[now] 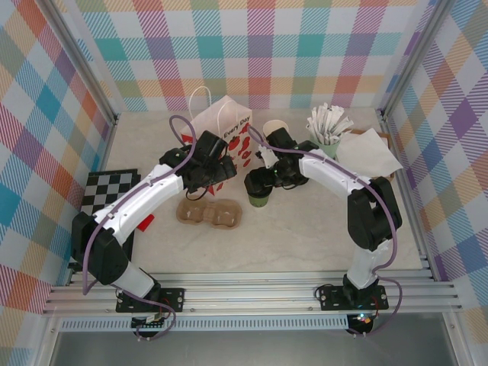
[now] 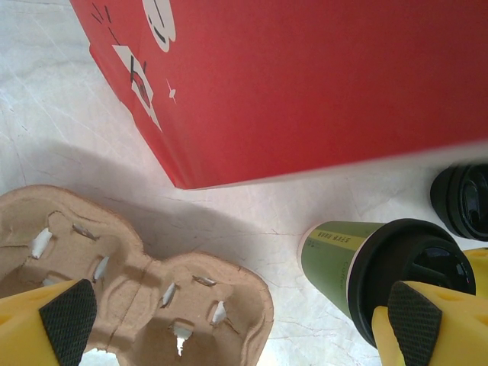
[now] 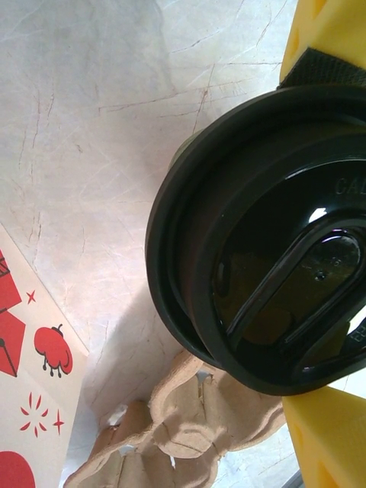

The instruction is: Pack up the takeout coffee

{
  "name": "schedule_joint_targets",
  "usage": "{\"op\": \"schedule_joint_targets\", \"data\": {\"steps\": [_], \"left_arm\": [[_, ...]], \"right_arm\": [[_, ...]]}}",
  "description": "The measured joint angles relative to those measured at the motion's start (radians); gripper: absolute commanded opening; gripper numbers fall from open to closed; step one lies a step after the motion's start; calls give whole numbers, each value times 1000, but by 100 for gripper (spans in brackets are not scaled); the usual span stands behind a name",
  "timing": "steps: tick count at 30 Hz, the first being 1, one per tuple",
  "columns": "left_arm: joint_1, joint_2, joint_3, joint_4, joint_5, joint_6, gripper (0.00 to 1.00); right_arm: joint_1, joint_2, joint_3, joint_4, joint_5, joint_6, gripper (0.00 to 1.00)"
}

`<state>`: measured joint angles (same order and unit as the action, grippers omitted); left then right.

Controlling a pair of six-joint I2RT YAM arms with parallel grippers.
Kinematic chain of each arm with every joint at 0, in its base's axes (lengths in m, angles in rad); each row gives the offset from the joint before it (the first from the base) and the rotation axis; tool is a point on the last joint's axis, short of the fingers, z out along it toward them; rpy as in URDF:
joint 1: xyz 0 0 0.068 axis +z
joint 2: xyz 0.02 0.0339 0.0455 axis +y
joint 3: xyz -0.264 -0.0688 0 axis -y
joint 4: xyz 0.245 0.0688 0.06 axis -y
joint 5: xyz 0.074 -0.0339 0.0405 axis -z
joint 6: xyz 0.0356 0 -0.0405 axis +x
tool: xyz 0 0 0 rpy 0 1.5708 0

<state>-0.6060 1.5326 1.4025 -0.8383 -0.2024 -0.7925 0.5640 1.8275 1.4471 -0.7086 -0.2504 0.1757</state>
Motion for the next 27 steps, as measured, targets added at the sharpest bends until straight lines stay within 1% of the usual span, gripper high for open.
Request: {"op": "schedule_joint_targets", "data": {"steps": [2,4,7,9,15,19,27], "left_arm": [[0,2,0,0,0,0,100],[0,3,0,2,-1,0,100],[0,5,0,3,-1,0,100],[0,5,0,3,-1,0,100],[0,11,0,5,-1,0,100],[0,22,1,5,2,0,100],[0,33,1,7,3,0,100]], "right_arm": [[0,7,0,1,-1,0,96],[0,16,-1,1,-1,0,93],[0,19,-2,8,-13,2,83],[0,18,-2,13,-15,1,79],[0,5,-15,16,-3,5,76],[-11,-17,-31,10,29,27,75],[-121,-6,-8,19,93,116,73]]}}
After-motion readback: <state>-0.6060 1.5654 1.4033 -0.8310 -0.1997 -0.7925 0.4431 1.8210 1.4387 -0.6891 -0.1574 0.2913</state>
